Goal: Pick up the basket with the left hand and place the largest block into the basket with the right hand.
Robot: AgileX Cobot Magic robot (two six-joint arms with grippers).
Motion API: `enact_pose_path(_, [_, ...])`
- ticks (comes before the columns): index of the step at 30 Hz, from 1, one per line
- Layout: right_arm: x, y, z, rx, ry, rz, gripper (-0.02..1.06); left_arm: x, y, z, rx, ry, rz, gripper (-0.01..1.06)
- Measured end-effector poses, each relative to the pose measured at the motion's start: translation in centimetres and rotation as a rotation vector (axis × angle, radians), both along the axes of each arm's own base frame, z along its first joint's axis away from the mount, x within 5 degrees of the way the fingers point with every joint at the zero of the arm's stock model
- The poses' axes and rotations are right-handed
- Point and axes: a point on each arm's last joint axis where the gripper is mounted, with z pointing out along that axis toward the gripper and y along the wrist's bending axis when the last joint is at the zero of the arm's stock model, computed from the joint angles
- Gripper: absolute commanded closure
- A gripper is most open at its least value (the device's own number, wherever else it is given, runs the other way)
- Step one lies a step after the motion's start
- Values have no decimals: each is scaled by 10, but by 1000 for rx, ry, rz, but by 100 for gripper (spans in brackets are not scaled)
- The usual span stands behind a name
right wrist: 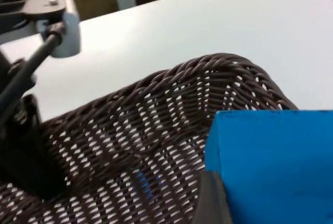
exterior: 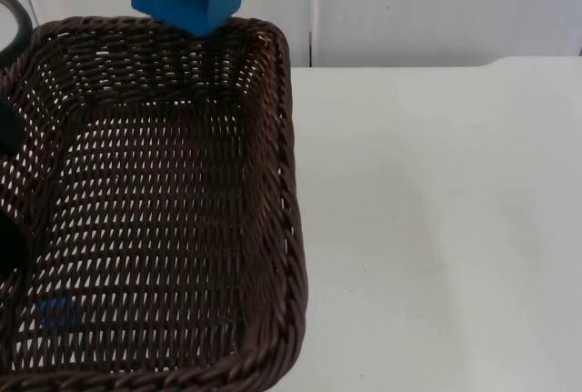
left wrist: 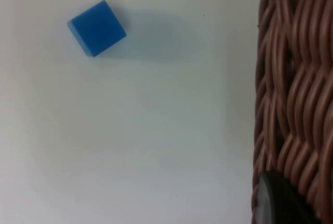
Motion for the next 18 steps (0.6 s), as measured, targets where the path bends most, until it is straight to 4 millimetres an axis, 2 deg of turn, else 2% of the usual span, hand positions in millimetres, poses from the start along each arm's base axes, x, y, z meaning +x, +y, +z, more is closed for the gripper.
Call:
enact_pose_path(4, [0,2,-3,40,13,0,105,0,0,0,0,0,0,105])
enact_pose_path(8, [4,8,-16,45,55,-3,105,0,0,0,0,0,0,105])
enact_pose_path(12, [9,17,-43,12,109,4,105,0,0,0,0,0,0,105])
enact_pose_path(13, [9,17,-43,12,109,4,105,0,0,0,0,0,0,105])
enact_pose_path(15, [8,24,-56,-9,123,25,104,0,0,0,0,0,0,105])
enact_pose_path(16, [6,28,-62,-19,129,38,102,0,0,0,0,0,0,105])
enact_pose_path(18, [3,32,-65,-27,128,54,90,0,0,0,0,0,0,105])
